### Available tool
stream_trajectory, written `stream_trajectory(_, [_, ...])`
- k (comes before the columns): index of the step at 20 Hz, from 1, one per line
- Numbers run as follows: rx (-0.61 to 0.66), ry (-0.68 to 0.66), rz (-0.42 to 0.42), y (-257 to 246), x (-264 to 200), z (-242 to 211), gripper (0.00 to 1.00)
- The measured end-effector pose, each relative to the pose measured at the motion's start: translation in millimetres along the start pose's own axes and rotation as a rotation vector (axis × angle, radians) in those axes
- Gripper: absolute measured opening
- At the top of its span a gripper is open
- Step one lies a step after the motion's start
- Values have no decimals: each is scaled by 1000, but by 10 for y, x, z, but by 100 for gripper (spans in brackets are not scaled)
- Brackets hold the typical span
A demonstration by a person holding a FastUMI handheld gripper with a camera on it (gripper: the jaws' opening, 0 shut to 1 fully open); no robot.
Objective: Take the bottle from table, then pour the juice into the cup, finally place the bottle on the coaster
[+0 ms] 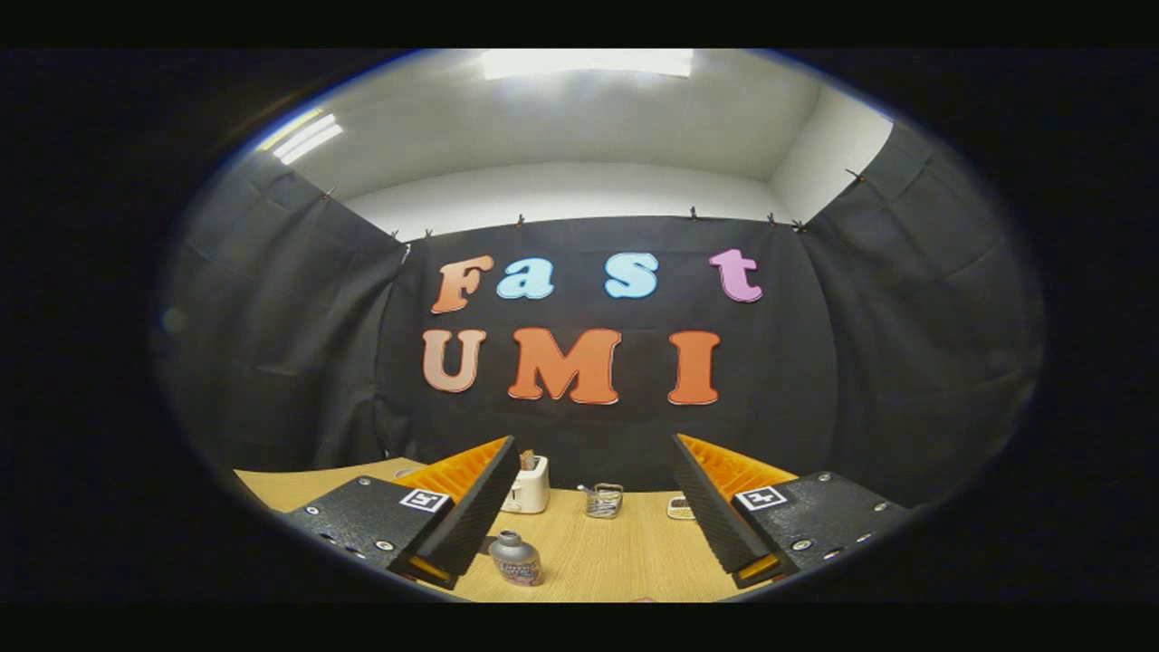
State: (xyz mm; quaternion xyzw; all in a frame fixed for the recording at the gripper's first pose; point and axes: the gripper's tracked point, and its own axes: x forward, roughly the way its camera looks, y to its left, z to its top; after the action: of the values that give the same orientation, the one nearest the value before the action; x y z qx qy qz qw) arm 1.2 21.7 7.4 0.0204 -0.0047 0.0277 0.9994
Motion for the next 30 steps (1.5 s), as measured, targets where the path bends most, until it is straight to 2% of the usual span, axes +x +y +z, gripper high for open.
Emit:
stream_trajectory(10, [18, 34, 32, 157, -53, -241, 99])
stream_trajectory(30, [56, 190, 169, 790, -46, -1734, 99])
